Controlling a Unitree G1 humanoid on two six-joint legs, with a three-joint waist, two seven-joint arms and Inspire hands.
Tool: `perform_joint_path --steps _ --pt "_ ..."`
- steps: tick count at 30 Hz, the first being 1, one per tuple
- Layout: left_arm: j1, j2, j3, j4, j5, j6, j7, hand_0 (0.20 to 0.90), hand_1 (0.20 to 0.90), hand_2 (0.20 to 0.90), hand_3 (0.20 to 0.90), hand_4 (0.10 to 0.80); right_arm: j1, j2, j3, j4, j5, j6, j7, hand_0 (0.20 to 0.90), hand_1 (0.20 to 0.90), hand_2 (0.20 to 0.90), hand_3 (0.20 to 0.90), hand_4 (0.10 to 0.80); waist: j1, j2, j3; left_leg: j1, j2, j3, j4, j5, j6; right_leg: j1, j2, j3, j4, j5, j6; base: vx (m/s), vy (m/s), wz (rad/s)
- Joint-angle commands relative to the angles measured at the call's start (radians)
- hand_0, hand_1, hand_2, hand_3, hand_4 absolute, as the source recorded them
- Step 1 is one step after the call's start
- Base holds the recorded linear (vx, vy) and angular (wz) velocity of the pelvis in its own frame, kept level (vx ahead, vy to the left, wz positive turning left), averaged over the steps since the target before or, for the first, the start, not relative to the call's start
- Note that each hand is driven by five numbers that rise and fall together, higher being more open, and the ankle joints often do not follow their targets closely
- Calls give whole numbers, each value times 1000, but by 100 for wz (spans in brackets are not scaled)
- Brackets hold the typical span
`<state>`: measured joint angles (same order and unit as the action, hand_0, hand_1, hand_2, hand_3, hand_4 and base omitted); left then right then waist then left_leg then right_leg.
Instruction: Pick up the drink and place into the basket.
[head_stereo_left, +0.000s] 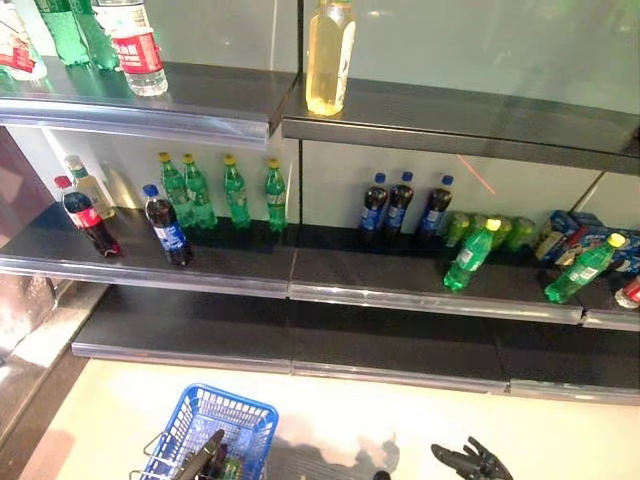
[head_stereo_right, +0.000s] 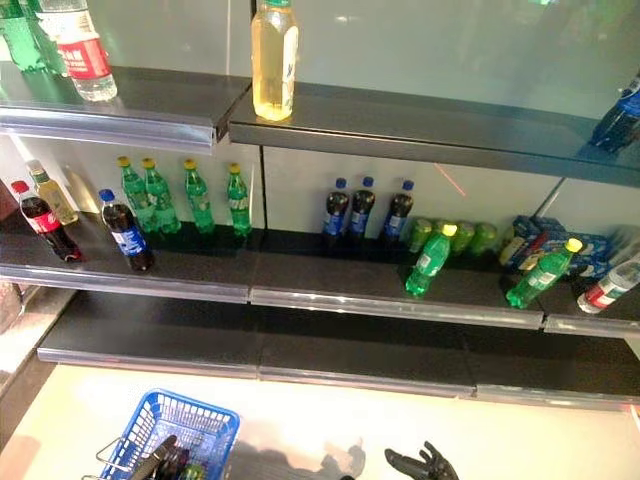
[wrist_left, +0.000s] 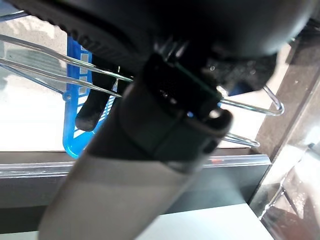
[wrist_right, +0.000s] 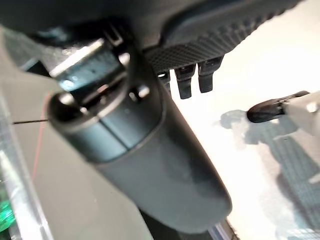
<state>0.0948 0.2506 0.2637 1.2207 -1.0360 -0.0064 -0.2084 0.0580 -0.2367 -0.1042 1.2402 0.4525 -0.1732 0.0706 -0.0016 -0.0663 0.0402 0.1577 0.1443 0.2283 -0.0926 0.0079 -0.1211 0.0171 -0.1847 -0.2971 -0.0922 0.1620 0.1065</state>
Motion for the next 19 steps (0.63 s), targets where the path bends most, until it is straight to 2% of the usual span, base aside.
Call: perform_joint_path --steps 1,19 --pt "-107 49 -7 -16 66 -78 -170 300 300 300 200 100 -68 -69 -24 19 20 -21 40 900 900 900 900 800 4 61 -17 -35 -39 -13 5 -20 39 129 -24 -24 5 -104 57 0 0 0" --pt "-109 33 -71 33 160 -51 -178 300 300 300 200 100 -67 -56 29 45 -17 -3 76 900 900 900 900 800 -3 53 -2 -30 -35 -3 5 -21 42 127 -17 -17 5 -105 51 0 -1 -1"
